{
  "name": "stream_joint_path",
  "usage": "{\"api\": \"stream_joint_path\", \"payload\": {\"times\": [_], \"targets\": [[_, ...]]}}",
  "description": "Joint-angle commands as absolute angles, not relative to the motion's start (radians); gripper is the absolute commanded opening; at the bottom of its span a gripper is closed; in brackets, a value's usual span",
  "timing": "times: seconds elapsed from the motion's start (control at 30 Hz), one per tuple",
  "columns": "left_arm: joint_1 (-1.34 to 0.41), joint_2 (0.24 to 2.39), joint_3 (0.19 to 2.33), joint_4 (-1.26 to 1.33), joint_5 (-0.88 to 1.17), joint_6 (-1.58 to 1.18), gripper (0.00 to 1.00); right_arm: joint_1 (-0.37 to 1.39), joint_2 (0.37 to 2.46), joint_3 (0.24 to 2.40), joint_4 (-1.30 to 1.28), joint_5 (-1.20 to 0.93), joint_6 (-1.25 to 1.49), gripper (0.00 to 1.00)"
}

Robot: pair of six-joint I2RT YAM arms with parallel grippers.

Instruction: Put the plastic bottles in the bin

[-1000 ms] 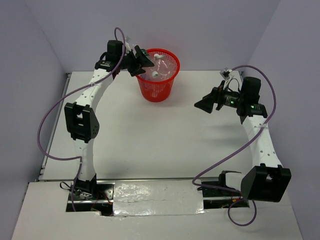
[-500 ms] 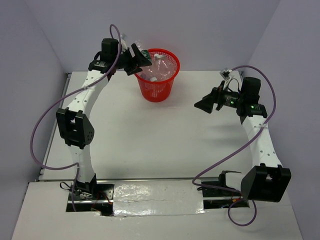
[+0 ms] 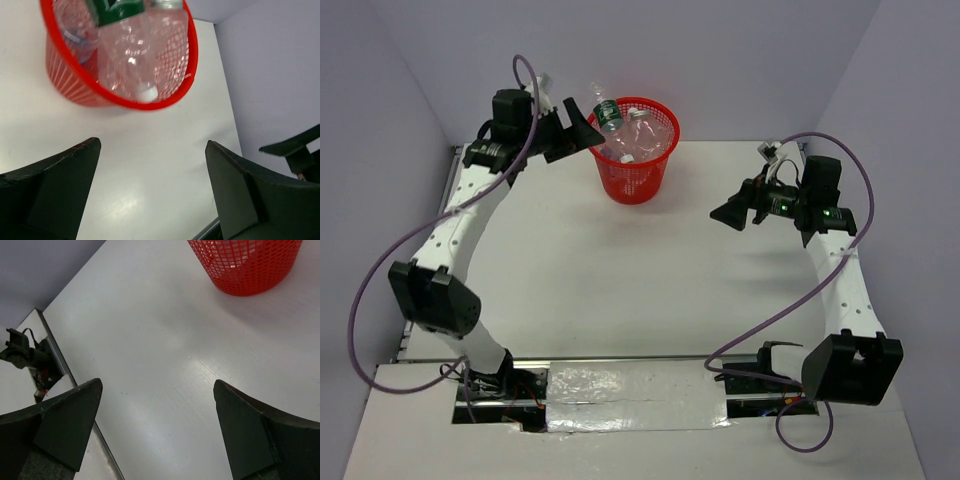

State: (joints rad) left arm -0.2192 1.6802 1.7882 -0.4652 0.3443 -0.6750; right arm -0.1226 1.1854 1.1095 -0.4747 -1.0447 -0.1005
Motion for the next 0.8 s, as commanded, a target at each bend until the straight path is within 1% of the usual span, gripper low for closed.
{"api": "stream_joint_path", "payload": {"times": [0.0, 0.03, 0.07, 0.2, 0.33, 0.47, 0.63, 0.77], "targets": [[-0.206, 1.493, 1.656, -0.387, 0.292, -0.609, 0.99, -0.130, 1.138, 1.181, -0.561, -1.002, -0.199, 1.00], [-0.201, 1.456, 1.620, -0.371, 0.287, -0.607, 0.99, -0.130, 1.134, 1.187, -0.596, -0.982, -0.212, 1.00], [-0.198, 1.421, 1.541, -0.355, 0.272, -0.606, 0.99, -0.132, 1.125, 1.199, -0.612, -0.970, -0.236, 1.00], [-0.187, 1.201, 1.358, -0.267, 0.250, -0.606, 0.99, -0.135, 1.094, 1.218, -0.664, -0.873, -0.259, 0.99], [-0.186, 1.020, 1.153, -0.218, 0.216, -0.610, 0.99, -0.135, 1.046, 1.232, -0.680, -0.761, -0.242, 1.00], [-0.184, 0.824, 0.999, -0.189, 0.206, -0.617, 0.99, -0.137, 0.985, 1.217, -0.657, -0.681, -0.210, 1.00], [-0.184, 0.664, 0.852, -0.202, 0.192, -0.641, 0.99, -0.135, 0.869, 1.141, -0.554, -0.591, -0.097, 1.00], [-0.183, 0.539, 0.787, -0.216, 0.155, -0.660, 0.99, -0.135, 0.821, 1.127, -0.543, -0.512, -0.055, 1.00]]}}
